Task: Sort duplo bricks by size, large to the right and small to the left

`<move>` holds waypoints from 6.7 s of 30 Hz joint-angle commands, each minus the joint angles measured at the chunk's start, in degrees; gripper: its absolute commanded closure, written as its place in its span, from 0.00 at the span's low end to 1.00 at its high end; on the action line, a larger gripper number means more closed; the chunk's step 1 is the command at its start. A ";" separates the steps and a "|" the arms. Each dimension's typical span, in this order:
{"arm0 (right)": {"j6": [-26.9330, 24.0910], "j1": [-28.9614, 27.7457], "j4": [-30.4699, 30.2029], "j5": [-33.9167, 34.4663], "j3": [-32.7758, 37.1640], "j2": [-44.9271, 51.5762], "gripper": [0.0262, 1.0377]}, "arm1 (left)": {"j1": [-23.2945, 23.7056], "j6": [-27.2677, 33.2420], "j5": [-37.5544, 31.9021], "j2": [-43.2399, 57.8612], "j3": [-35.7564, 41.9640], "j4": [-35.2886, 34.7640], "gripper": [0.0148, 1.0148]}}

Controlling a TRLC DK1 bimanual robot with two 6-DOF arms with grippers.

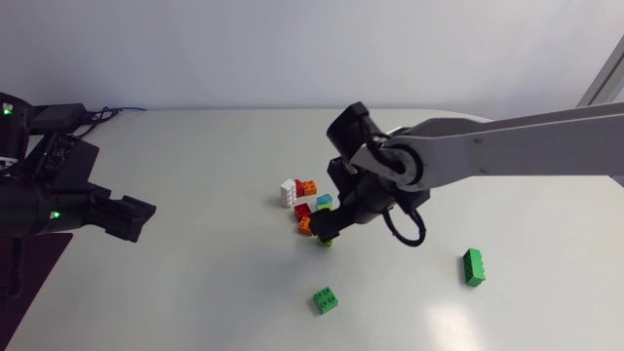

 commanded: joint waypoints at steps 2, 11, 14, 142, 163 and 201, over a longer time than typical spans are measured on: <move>-0.48 2.34 0.06 0.15 -1.55 3.36 0.07 | 0.53 0.41 0.11 -0.35 -1.94 0.00 0.04; -1.89 3.57 0.85 1.29 3.19 9.43 0.13 | 0.26 0.50 0.02 -0.18 -2.11 0.35 0.04; -3.65 3.39 0.94 2.61 5.21 11.71 0.13 | 0.44 1.03 0.11 -0.09 -2.37 0.61 0.04; -2.42 12.09 -14.88 -5.21 -7.18 -3.23 0.98 | -1.23 2.26 0.11 3.60 -5.36 5.80 0.04; -3.65 17.54 -13.21 -14.17 -10.69 -1.21 0.98 | -1.32 2.44 0.11 4.48 -6.24 6.94 0.04; -16.83 10.95 -1.44 -6.44 0.91 4.77 0.98 | -0.70 2.70 0.11 7.30 -4.92 8.17 0.04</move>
